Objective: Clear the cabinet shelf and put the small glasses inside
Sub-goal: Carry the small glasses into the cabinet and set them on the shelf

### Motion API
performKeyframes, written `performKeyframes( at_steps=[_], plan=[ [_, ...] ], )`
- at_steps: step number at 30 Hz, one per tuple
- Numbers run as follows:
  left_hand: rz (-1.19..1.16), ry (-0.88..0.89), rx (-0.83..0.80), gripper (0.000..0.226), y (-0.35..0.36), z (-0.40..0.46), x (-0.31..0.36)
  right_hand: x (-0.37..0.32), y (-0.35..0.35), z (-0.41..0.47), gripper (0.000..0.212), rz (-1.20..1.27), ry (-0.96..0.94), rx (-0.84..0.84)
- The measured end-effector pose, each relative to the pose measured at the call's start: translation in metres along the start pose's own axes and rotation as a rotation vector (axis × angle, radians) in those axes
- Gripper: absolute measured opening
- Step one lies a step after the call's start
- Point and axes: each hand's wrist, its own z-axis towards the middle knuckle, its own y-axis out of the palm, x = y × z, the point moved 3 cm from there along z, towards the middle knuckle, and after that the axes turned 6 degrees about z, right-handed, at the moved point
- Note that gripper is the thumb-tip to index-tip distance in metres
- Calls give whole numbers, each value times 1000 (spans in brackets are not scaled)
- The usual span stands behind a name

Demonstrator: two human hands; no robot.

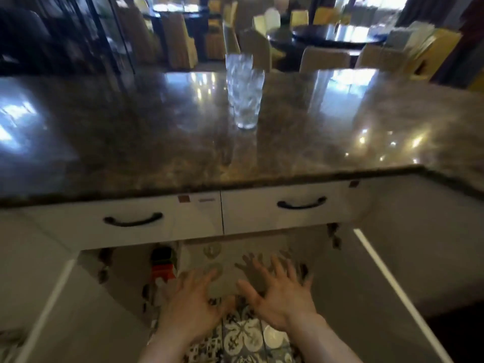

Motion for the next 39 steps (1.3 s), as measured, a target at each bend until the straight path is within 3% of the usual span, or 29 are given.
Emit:
performKeyframes(
  at_steps=[3, 6, 12, 17, 26, 32, 39],
  plan=[
    [11, -19, 45, 107, -59, -52, 17, -11, -57, -58, 108, 31, -49, 53],
    [15, 2, 190, 103, -125, -90, 41, -27, -116, -104, 105, 13, -119, 158],
    [64, 105, 563, 96, -286, -150, 94, -75, -253, -186, 100, -12, -304, 577],
    [28, 177, 803, 97, -364, -181, 116, -101, -320, -229, 92, -27, -413, 806],
    [65, 174, 842, 98, -391, -189, 122, -103, -349, -227, 92, -53, -453, 863],
    [106, 107, 785, 96, -384, -162, 101, -96, -342, -195, 91, -63, -442, 802],
    [73, 100, 724, 92, -391, -36, 76, -111, -344, -85, 93, -91, -391, 730]
  ],
)
